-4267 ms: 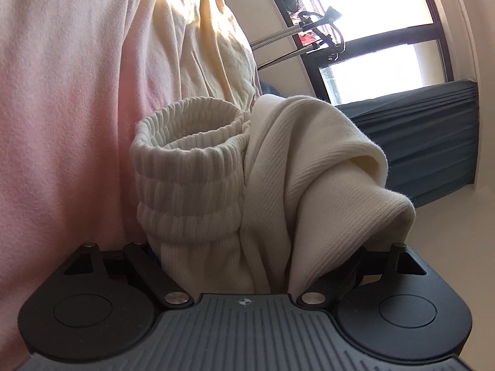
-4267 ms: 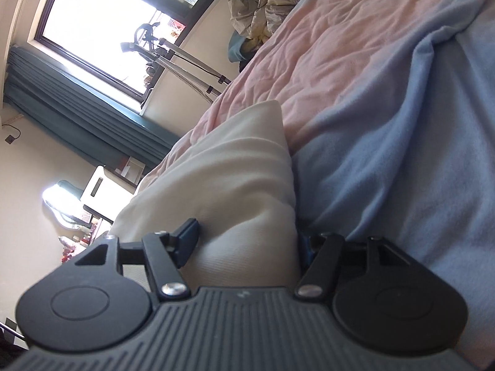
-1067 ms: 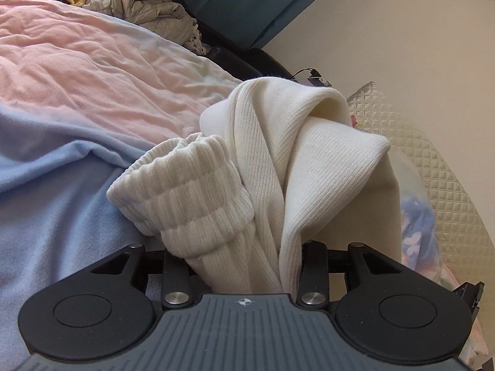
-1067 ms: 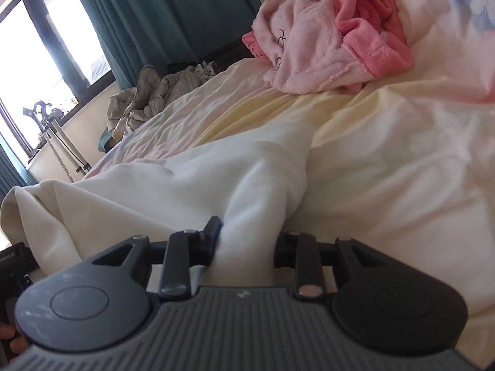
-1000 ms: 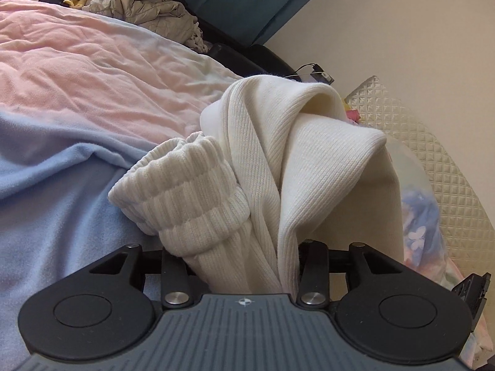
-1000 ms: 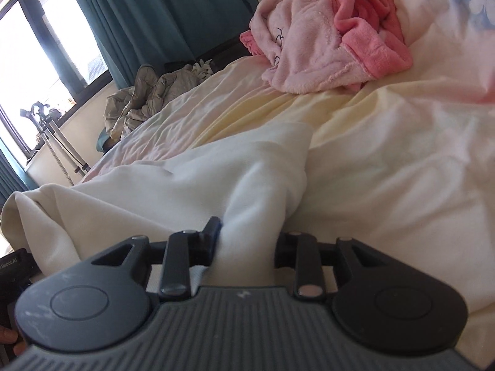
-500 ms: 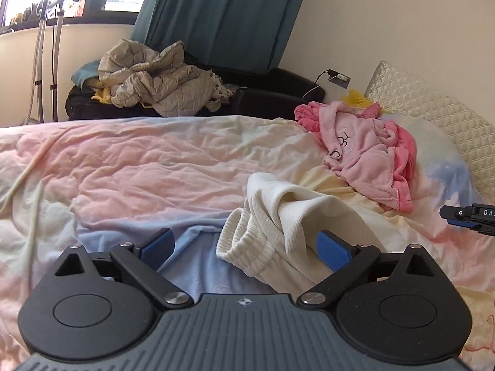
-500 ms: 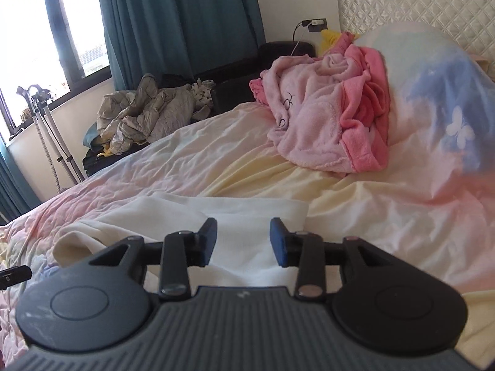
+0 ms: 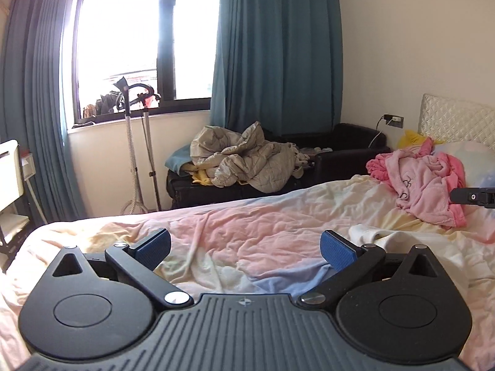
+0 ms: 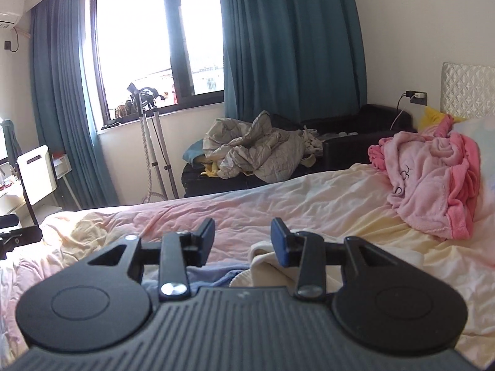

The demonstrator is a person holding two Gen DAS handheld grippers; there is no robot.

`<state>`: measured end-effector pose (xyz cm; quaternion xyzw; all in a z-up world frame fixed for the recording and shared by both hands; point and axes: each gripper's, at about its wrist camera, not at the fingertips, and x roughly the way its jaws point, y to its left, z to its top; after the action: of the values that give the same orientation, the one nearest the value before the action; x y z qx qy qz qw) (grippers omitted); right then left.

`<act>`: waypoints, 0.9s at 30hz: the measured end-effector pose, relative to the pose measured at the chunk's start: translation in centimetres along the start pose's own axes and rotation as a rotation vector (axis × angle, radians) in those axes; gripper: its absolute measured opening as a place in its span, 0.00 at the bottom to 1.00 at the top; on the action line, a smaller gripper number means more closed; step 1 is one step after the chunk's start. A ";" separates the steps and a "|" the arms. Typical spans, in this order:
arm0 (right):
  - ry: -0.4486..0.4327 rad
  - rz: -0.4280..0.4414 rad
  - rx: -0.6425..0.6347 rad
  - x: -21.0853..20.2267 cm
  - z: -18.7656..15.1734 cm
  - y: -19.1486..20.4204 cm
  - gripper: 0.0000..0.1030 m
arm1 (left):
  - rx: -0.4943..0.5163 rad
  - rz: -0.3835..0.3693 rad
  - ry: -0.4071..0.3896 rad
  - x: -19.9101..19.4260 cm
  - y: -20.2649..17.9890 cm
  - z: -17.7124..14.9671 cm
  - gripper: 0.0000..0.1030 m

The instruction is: Fold clothes

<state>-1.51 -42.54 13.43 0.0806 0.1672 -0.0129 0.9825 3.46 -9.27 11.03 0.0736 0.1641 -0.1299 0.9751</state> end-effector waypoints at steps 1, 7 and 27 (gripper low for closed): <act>-0.007 0.025 -0.016 0.0 -0.1 1.4 0.40 | 0.004 0.028 0.004 -0.5 1.0 -0.4 1.00; -0.013 0.142 -0.079 1.2 -1.6 8.9 0.40 | -0.073 0.144 0.012 -3.6 6.8 -2.9 1.00; -0.020 0.214 -0.109 7.1 -9.7 14.9 0.50 | -0.187 0.323 0.046 -3.2 10.5 -9.1 1.00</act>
<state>2.78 -26.21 4.33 0.0444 0.1483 0.1005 0.9828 0.73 3.18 4.61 0.0109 0.1839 0.0458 0.9818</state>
